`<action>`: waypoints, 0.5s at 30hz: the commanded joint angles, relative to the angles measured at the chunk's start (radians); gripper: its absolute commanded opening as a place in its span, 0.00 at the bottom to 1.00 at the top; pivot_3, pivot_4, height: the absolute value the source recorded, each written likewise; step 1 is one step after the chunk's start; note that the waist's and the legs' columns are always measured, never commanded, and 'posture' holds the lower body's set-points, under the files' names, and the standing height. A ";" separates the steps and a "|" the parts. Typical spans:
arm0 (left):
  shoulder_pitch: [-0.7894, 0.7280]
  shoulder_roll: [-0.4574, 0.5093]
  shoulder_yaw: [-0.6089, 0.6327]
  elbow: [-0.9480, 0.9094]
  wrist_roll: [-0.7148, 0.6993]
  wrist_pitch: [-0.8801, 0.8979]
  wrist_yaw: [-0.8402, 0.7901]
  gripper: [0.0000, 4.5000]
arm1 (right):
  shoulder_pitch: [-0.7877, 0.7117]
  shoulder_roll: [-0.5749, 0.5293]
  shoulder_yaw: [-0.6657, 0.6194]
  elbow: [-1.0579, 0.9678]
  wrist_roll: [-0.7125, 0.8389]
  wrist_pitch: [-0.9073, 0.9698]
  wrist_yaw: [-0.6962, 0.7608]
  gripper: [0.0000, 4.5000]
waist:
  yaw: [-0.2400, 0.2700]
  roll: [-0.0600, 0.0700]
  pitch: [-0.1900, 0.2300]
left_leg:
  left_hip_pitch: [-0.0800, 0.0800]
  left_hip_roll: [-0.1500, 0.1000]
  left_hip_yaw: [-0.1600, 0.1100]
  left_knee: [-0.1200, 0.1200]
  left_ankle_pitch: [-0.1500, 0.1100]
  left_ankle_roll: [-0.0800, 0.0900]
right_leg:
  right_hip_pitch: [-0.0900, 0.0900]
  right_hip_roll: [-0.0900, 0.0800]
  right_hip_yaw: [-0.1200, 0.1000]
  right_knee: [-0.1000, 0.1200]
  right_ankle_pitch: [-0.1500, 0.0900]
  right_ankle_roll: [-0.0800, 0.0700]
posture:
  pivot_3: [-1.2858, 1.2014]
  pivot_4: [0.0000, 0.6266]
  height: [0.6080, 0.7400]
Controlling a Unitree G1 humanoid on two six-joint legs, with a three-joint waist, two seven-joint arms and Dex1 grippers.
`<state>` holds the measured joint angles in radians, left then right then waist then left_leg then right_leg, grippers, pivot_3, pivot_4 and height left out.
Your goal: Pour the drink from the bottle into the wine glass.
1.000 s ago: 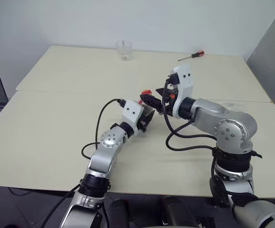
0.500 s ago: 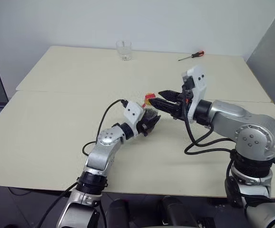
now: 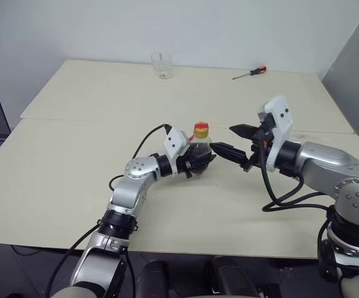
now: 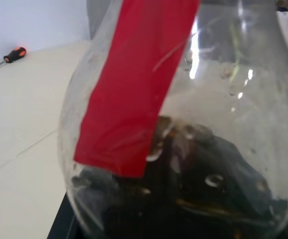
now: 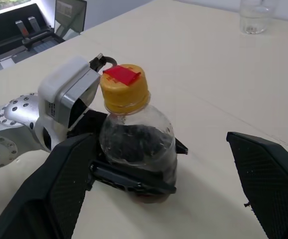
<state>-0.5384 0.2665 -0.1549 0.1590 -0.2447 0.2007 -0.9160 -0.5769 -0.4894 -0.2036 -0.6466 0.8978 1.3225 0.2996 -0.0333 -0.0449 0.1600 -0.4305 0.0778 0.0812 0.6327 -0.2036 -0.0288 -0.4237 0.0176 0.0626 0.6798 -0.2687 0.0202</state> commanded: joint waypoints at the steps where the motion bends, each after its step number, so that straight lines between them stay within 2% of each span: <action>1: -0.028 -0.001 -0.005 -0.037 -0.044 -0.012 -0.060 0.43 | 0.005 -0.019 -0.069 -0.042 0.071 -0.019 0.012 1.00 | 0.000 0.000 0.000 | 0.000 0.000 0.000 0.000 0.000 0.000 | 0.000 0.000 0.000 0.000 0.000 0.000 | 0.52 0.24 1.00; 7: -0.031 -0.013 -0.016 -0.054 -0.066 0.004 -0.108 0.43 | 0.008 -0.052 -0.034 -0.049 0.078 -0.063 0.019 1.00 | 0.000 0.000 0.000 | 0.000 0.000 0.000 0.000 0.000 0.000 | 0.000 0.000 0.000 0.000 0.000 0.000 | 0.52 0.24 1.00; 15: -0.040 -0.012 -0.038 -0.044 -0.055 0.006 -0.132 0.42 | -0.035 -0.026 0.018 -0.028 0.079 -0.085 -0.028 1.00 | 0.000 0.000 0.000 | 0.000 0.000 0.000 0.000 0.000 0.000 | 0.000 0.000 0.001 0.000 0.000 0.000 | 0.52 0.24 1.00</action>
<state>-0.5526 0.2602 -0.1927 0.1549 -0.2885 0.2175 -1.0416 -0.5870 -0.5211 -0.1800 -0.6623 0.9652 1.2606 0.2821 -0.0332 -0.0449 0.1600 -0.4305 0.0777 0.0808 0.6330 -0.2036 -0.0287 -0.4237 0.0179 0.0633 0.6798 -0.2690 0.0206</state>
